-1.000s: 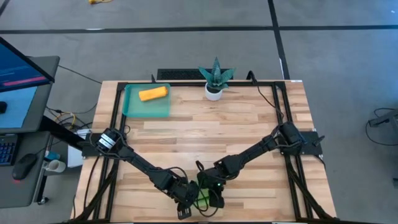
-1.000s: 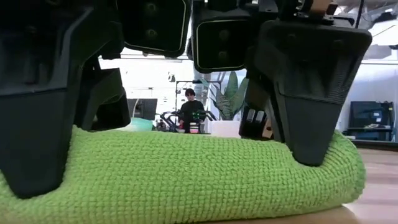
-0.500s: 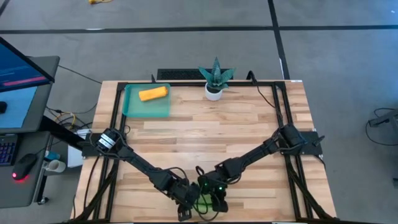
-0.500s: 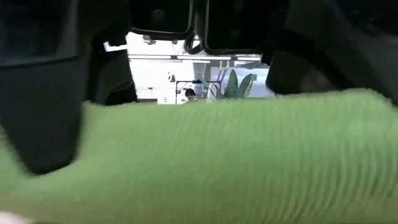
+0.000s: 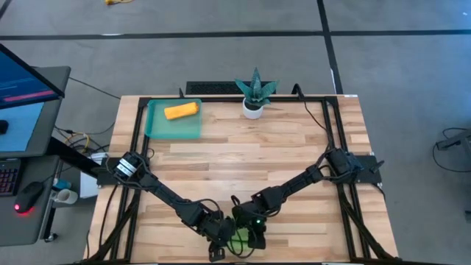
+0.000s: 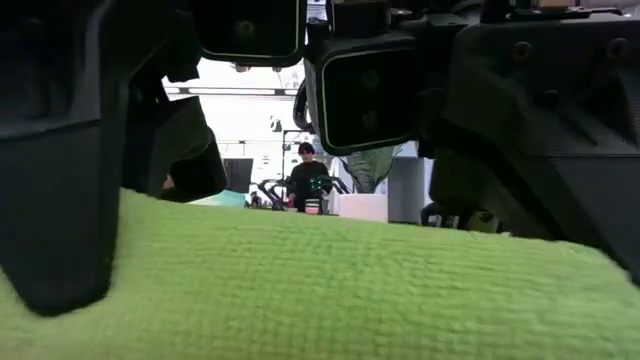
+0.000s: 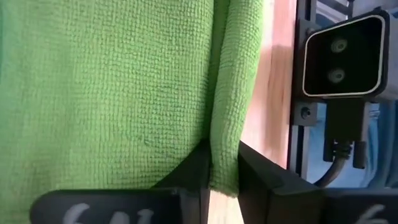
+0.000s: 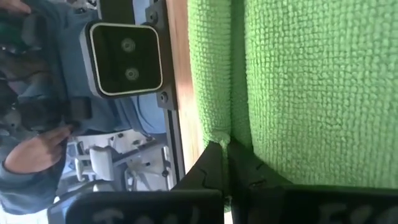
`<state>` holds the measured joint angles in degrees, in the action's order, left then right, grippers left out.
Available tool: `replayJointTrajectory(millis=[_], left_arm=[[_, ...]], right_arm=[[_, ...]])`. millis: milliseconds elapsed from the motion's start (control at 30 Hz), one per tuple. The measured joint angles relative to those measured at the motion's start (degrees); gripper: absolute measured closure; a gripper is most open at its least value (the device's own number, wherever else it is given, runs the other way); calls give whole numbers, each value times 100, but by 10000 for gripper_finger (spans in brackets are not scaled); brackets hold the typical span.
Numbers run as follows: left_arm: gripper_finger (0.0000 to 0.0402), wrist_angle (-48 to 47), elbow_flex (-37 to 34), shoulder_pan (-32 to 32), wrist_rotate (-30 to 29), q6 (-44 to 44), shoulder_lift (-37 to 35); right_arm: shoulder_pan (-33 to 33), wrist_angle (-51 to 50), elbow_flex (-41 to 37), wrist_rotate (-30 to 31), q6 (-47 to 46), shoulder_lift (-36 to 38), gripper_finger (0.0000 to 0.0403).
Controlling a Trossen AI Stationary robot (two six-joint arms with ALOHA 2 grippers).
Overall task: Roll microfiber towels into tight, uniform cylinder then place into a basket
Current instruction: Roll the light green microfiber cloth
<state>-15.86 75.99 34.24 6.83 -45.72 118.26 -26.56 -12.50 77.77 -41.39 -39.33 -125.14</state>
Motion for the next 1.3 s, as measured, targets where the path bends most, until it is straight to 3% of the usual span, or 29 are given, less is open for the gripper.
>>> replayJointTrajectory(millis=[400, 633, 800, 967, 1300], left_arm=[[293, -459, 9, 29, 163, 271, -17], [304, -480, -15, 571, -758, 384, -177], [311, 142, -4, 982, -1629, 1236, -395], [318, 647, 0, 983, -1676, 1990, -396], [338, 210, 0, 560, -1462, 2280, -376]], right_arm=[[-20, -112, -15, -103, -114, 6, 389], [18, -65, -13, 30, -102, 6, 389], [101, 34, -8, 102, -94, 0, 385], [227, 175, -8, 147, -97, -5, 389], [343, 226, -6, 133, -119, -5, 390]])
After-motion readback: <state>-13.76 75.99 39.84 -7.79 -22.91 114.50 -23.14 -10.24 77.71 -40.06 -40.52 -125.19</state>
